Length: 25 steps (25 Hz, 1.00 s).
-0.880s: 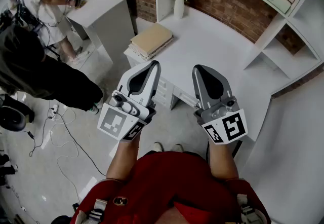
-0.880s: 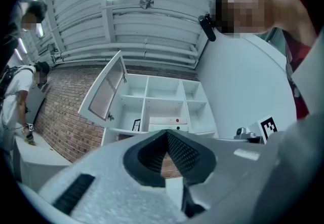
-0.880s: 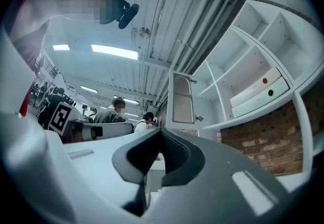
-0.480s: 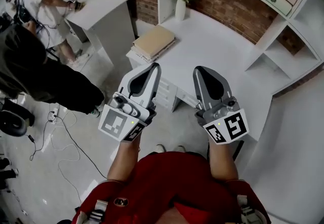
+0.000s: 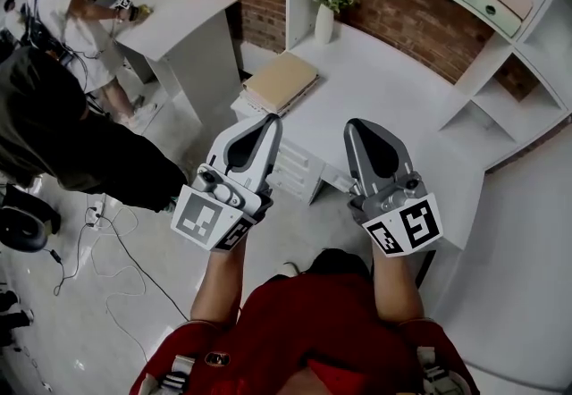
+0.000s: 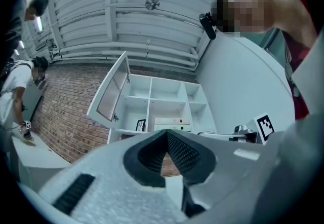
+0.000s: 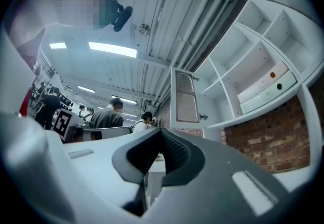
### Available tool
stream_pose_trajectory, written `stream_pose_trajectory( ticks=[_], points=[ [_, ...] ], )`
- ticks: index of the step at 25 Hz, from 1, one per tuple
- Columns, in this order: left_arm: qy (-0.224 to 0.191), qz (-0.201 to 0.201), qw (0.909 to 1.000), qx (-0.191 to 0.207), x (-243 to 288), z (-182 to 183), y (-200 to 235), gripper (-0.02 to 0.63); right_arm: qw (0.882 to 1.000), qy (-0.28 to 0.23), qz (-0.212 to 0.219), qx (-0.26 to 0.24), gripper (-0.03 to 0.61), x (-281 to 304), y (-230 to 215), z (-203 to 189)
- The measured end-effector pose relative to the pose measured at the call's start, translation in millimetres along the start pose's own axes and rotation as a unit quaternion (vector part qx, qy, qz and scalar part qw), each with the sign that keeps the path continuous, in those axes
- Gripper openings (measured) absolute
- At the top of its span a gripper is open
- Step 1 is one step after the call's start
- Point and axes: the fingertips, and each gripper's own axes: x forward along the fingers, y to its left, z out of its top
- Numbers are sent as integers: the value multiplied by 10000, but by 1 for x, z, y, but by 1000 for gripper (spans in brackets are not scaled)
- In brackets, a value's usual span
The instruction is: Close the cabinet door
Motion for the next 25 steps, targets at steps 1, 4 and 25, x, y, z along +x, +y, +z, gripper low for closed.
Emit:
stream_pose_trajectory(
  ticks=[1, 4, 25],
  points=[
    [-1, 6, 10000, -23, 0, 1, 4, 0, 10000, 11, 4, -9, 14, 4, 0, 0],
    [-48, 54, 9999, -82, 5, 5, 17, 0, 10000, 46, 27, -21, 14, 18, -2, -3],
    [103, 314, 9989, 342, 134, -40, 143, 0, 9982, -196, 492, -289, 14, 151, -129, -39]
  ],
)
